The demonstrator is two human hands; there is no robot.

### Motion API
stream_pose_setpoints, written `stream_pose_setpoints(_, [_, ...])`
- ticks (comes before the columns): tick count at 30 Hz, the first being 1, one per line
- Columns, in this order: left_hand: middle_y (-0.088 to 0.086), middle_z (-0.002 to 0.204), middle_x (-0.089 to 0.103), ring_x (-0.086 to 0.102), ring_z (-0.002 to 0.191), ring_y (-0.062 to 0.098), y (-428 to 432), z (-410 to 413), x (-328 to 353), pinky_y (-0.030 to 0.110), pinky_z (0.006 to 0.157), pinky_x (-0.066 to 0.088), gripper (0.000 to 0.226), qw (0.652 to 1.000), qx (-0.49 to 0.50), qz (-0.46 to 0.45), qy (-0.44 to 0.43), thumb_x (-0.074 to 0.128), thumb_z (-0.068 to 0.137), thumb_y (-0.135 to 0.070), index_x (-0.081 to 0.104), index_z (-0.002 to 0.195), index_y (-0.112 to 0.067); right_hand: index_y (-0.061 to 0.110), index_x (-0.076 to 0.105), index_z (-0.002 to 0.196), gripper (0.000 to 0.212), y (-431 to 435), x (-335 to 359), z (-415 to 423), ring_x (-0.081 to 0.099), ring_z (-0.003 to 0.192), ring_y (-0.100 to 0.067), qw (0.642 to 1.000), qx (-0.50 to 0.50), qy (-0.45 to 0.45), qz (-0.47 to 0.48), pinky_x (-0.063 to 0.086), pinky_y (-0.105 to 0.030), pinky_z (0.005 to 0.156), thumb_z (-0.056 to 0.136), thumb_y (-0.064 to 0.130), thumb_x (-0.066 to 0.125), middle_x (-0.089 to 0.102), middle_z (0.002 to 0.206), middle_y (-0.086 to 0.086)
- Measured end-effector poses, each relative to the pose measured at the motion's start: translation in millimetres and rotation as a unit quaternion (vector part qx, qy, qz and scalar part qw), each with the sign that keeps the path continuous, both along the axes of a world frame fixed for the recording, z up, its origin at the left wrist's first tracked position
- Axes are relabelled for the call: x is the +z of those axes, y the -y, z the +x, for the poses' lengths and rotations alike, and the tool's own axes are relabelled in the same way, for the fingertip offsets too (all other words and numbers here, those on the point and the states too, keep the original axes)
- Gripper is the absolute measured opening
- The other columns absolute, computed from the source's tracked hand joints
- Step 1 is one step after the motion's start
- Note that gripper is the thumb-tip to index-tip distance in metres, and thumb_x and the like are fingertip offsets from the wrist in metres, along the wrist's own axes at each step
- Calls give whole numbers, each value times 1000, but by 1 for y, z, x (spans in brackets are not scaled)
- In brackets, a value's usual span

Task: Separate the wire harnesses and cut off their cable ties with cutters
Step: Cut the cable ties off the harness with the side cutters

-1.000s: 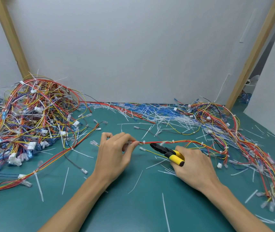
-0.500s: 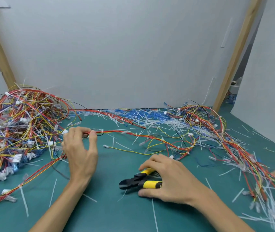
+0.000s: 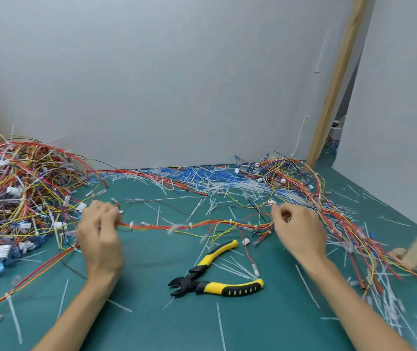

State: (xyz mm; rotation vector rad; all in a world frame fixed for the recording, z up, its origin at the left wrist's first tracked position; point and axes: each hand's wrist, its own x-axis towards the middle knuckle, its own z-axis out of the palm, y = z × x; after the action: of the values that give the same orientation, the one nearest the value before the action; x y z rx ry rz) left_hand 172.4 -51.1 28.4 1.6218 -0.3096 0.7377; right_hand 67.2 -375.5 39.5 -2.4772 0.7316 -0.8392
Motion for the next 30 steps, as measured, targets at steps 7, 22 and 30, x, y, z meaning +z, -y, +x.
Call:
stream_pose_setpoints(7, [-3, 58, 25, 25, 58, 15, 23, -32, 12, 31, 57, 19, 43, 974, -224, 35, -18, 58, 79, -32, 28, 52, -18, 27, 64, 82, 55, 4, -15, 9, 63, 95, -29, 986, -40, -165, 3, 38, -36, 74, 89, 76, 39, 64, 86, 0])
stream_pose_setpoints(22, [-7, 63, 40, 43, 70, 22, 12, -8, -9, 38, 77, 33, 36, 920, 48, 375, 102, 55, 84, -32, 40, 53, -23, 30, 63, 86, 13, 10, -2, 4, 67, 81, -19, 984, -7, -109, 140, 54, -33, 75, 79, 38, 71, 72, 70, 6])
stream_pose_setpoints(30, [5, 97, 53, 47, 98, 34, -5, 7, -11, 50, 91, 33, 26, 920, 210, 326, 59, 65, 94, -35, 58, 79, -16, 16, 68, 94, 10, -23, 7, 4, 71, 61, -9, 903, 111, 130, 395, 45, -27, 61, 86, 10, 68, 75, 68, -1])
